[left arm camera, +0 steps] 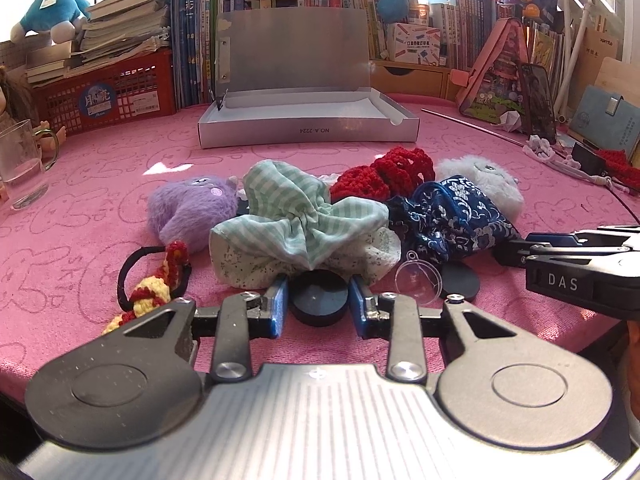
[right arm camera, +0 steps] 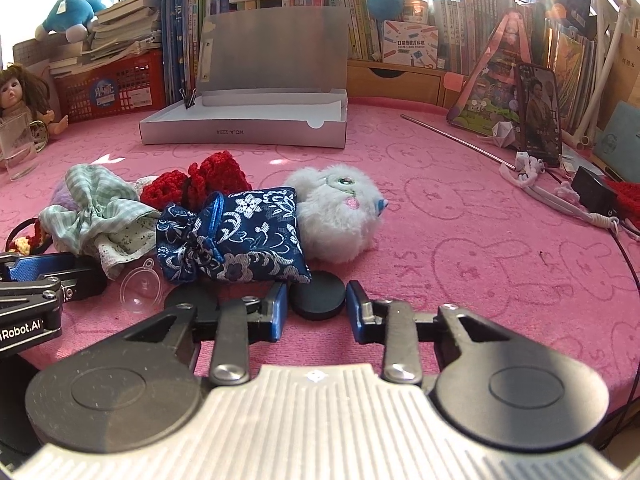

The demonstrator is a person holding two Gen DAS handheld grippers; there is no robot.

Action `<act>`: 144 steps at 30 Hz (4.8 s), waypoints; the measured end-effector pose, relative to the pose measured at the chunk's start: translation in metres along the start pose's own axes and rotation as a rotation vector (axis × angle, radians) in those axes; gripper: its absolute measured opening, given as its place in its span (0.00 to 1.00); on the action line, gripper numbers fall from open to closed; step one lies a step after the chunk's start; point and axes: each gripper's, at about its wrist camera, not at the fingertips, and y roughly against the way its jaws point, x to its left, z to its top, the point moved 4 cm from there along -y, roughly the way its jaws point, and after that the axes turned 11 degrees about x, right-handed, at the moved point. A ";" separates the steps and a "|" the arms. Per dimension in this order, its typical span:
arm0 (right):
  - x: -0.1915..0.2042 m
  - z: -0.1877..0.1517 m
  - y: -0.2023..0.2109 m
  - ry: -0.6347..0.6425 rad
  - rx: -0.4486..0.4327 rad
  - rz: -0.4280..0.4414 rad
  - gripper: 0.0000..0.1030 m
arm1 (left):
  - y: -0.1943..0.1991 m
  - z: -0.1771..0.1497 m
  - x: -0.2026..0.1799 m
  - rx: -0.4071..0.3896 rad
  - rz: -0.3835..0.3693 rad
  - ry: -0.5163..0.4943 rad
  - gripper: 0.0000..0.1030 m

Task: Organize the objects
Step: 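Close the left gripper on a black disc while the right gripper grasps another black disc, then lift both black discs and carry them over the white box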

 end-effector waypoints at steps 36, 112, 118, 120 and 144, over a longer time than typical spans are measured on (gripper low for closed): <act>0.004 -0.015 -0.003 -0.059 -0.153 -0.025 0.35 | -0.003 -0.003 -0.002 -0.060 0.039 -0.001 0.36; -0.044 0.164 -0.035 -0.198 -0.046 0.221 0.35 | -0.068 0.202 0.040 -0.002 -0.142 0.070 0.36; -0.045 0.190 -0.059 -0.221 0.017 0.249 0.35 | -0.108 0.227 0.052 0.103 -0.172 0.106 0.36; -0.045 0.197 -0.067 -0.227 0.034 0.254 0.35 | -0.120 0.234 0.056 0.128 -0.176 0.123 0.36; -0.039 0.281 -0.196 -0.359 0.174 0.248 0.35 | -0.245 0.316 0.078 0.158 -0.042 0.225 0.36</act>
